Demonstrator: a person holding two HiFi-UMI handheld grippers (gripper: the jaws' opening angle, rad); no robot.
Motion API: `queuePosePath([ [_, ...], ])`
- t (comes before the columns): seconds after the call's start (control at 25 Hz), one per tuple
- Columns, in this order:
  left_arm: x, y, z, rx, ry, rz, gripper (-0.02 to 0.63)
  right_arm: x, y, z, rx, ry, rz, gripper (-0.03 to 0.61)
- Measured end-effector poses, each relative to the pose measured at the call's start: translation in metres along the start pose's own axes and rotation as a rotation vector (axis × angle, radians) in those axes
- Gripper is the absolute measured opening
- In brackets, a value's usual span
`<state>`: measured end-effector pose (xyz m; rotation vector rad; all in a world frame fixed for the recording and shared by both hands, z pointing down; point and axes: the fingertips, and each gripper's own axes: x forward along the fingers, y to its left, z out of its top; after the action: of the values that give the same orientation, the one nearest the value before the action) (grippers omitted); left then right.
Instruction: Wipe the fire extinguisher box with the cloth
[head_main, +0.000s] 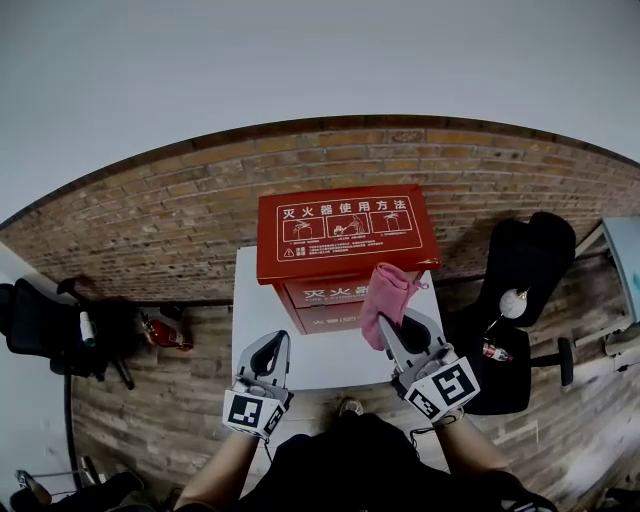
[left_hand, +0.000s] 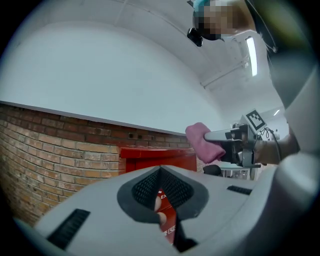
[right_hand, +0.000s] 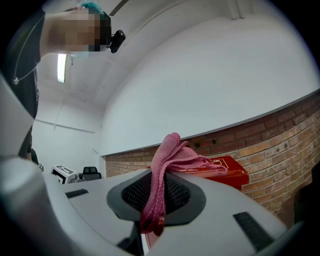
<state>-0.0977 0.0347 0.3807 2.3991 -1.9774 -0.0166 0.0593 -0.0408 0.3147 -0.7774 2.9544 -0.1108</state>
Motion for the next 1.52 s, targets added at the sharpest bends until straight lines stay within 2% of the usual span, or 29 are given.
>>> queuePosePath([
  [0.36,0.029,0.021,0.012,0.022,-0.002,0.095,0.029,0.023,-0.026,0.01,0.039,-0.005,0.095,0.063],
  [0.68,0.042,0.048,0.022,0.019,-0.013,0.127,0.029,0.04,-0.033,0.024,0.071,-0.026,0.11,0.063],
  [0.88,0.046,0.065,0.027,0.034,-0.028,0.087,0.029,0.05,-0.031,0.035,0.069,-0.04,0.086,0.063],
  [1.2,0.044,0.1,0.031,0.007,-0.067,0.019,0.029,0.074,-0.024,0.056,0.056,-0.064,0.018,0.063],
  [1.52,0.055,0.136,0.013,-0.036,-0.06,-0.037,0.029,0.102,-0.007,0.068,-0.033,0.021,0.012,0.063],
])
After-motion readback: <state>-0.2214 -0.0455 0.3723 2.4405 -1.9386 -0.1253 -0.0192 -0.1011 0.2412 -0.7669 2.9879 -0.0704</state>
